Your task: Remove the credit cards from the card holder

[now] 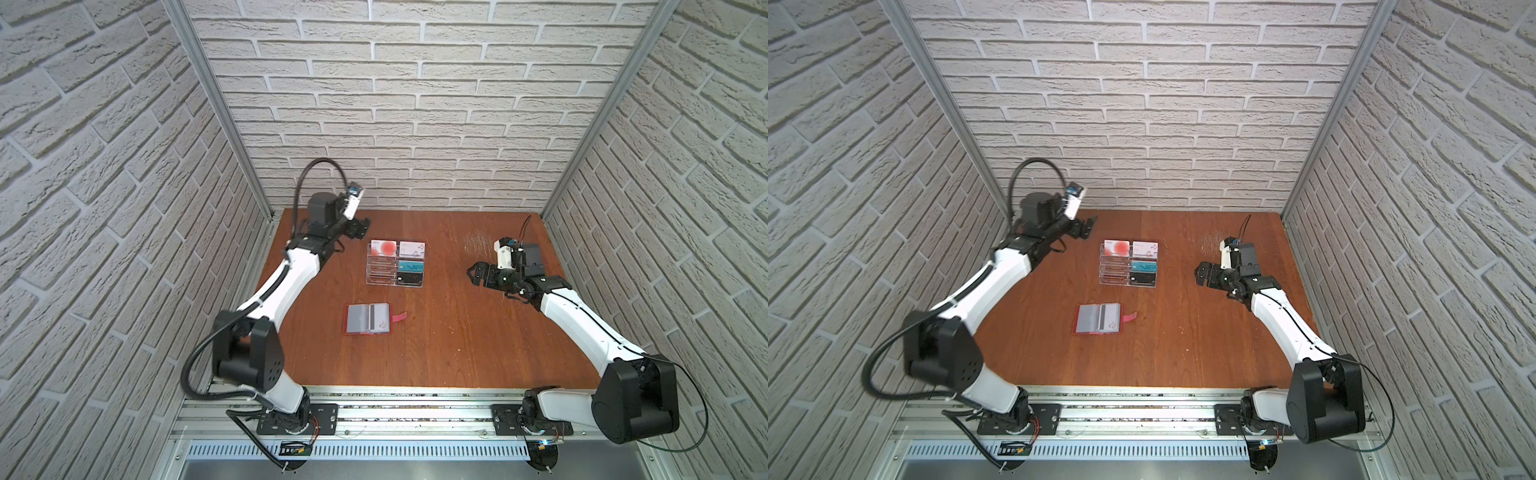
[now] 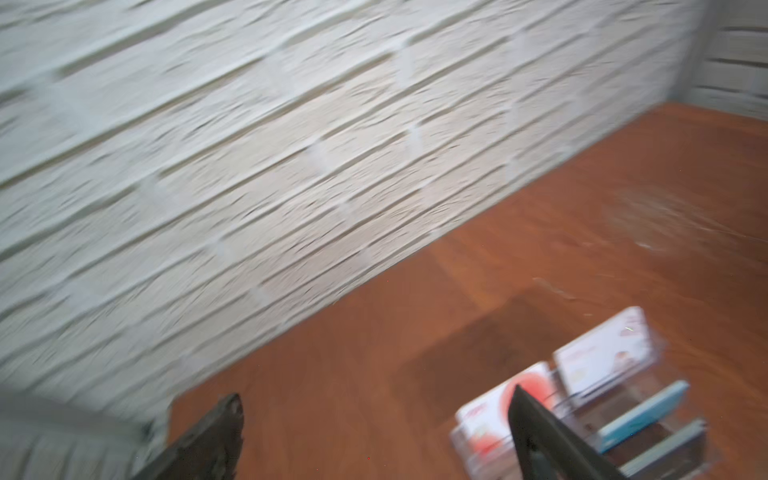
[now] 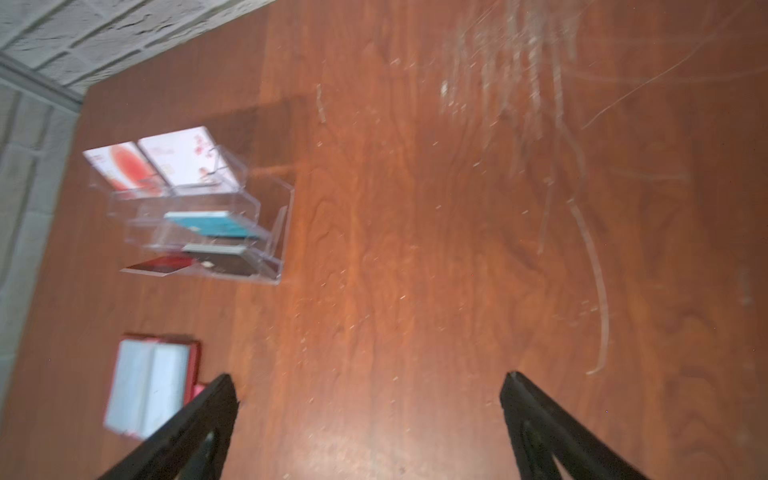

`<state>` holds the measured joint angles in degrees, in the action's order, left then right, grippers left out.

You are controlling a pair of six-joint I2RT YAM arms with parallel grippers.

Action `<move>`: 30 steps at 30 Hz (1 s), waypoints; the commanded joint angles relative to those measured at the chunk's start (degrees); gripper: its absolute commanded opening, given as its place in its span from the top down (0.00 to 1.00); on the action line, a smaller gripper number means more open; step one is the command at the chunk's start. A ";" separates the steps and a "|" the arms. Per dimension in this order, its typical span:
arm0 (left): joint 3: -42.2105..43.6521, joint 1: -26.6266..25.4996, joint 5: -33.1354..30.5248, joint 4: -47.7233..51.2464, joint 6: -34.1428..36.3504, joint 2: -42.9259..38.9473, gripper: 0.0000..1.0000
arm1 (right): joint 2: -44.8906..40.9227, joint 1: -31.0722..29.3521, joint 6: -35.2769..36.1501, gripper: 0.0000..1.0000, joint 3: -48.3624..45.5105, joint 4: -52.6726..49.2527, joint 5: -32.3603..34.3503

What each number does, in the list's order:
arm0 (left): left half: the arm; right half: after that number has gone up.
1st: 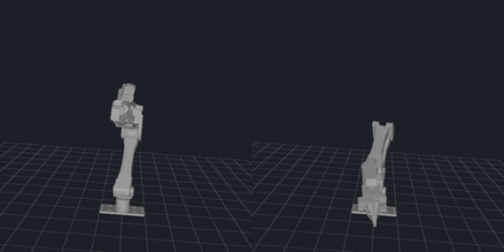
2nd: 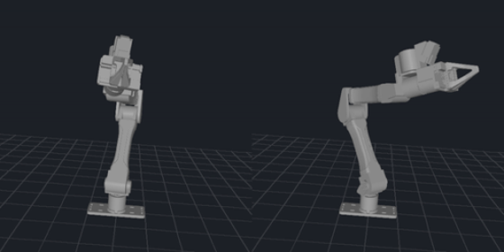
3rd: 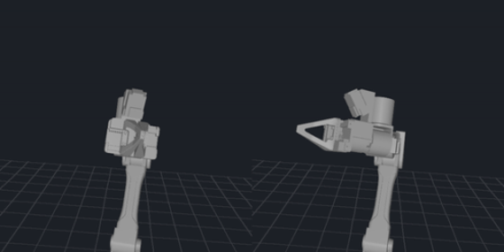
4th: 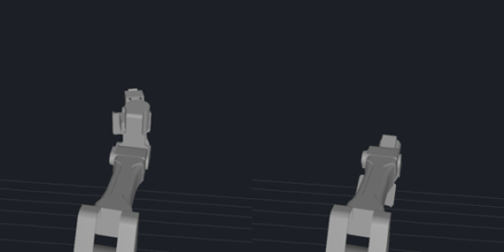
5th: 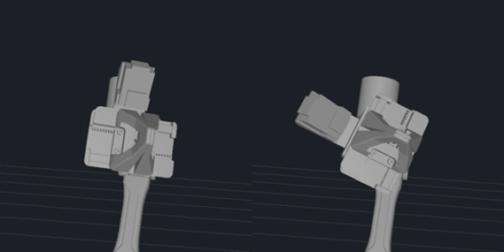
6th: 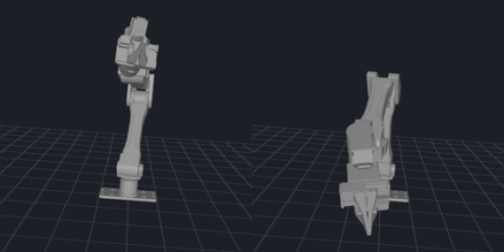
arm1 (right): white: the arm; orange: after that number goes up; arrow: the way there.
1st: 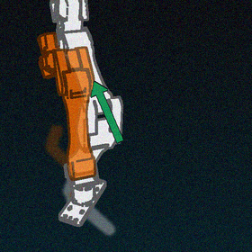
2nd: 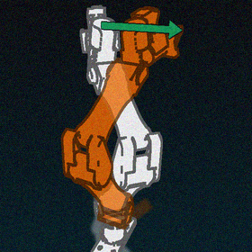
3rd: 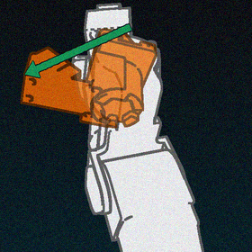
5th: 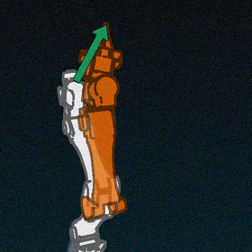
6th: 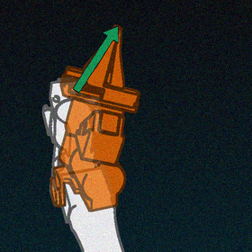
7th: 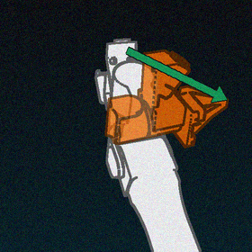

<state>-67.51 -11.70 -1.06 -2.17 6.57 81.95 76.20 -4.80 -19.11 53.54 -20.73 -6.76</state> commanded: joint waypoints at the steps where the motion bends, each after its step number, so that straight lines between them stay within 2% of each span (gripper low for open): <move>1: 17.97 2.48 -16.75 -6.90 -13.08 -8.18 0.02 | 2.10 0.58 5.60 0.00 -2.72 1.32 12.77; 3: 29.17 4.75 -18.41 -13.35 -15.40 -12.59 0.02 | 1.40 0.58 7.73 0.00 -6.11 5.67 14.48; 5: 39.57 5.98 -21.49 -23.69 -14.70 -14.31 0.02 | -1.39 0.58 10.49 0.00 -11.34 12.51 16.93; 7: 45.58 6.52 -23.69 -31.75 -13.83 -13.74 0.02 | -5.27 0.59 13.98 0.00 -16.42 19.52 19.87; 9: 48.69 6.60 -25.15 -38.25 -13.19 -11.92 0.02 | -7.84 0.58 17.83 0.00 -24.40 32.65 18.56; 11: 50.44 7.30 -25.53 -46.34 -12.09 -6.54 0.02 | -7.04 0.58 18.22 0.00 -29.16 41.85 18.53; 15: 52.86 8.61 -21.40 -61.55 -9.93 3.52 0.02 | -3.23 0.58 19.47 0.00 -31.32 53.10 17.20; 18: 53.18 10.04 -17.85 -69.94 -9.45 10.86 0.02 | 2.34 1.04 18.87 0.00 -32.36 61.79 12.30; 19: 53.11 9.95 -17.54 -68.37 -9.82 10.01 0.02 | 5.30 1.04 18.80 0.00 -33.00 65.18 11.90; 21: 50.97 11.47 -14.26 -62.04 -11.00 8.37 0.02 | 10.37 1.38 18.79 0.00 -36.50 79.58 10.71; 23: 46.79 12.61 -13.49 -54.46 -12.31 8.45 0.02 | 6.78 2.55 18.13 0.00 -33.44 67.12 9.15; 24: 46.28 13.84 -11.05 -51.71 -13.12 7.93 0.02 | 8.00 2.69 17.98 0.00 -32.28 66.51 8.69; 27: 46.25 14.64 -10.62 -52.08 -13.77 8.18 0.02 | 9.48 2.70 18.30 0.00 -34.22 73.18 8.38; 30: 46.47 14.56 -10.62 -52.56 -13.69 8.22 0.02 | 8.99 2.70 18.23 0.00 -33.78 71.40 8.36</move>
<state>-21.08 2.70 -13.47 -54.15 -5.89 91.00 85.08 -2.33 -1.06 19.49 46.59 2.85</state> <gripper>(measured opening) 0.982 0.995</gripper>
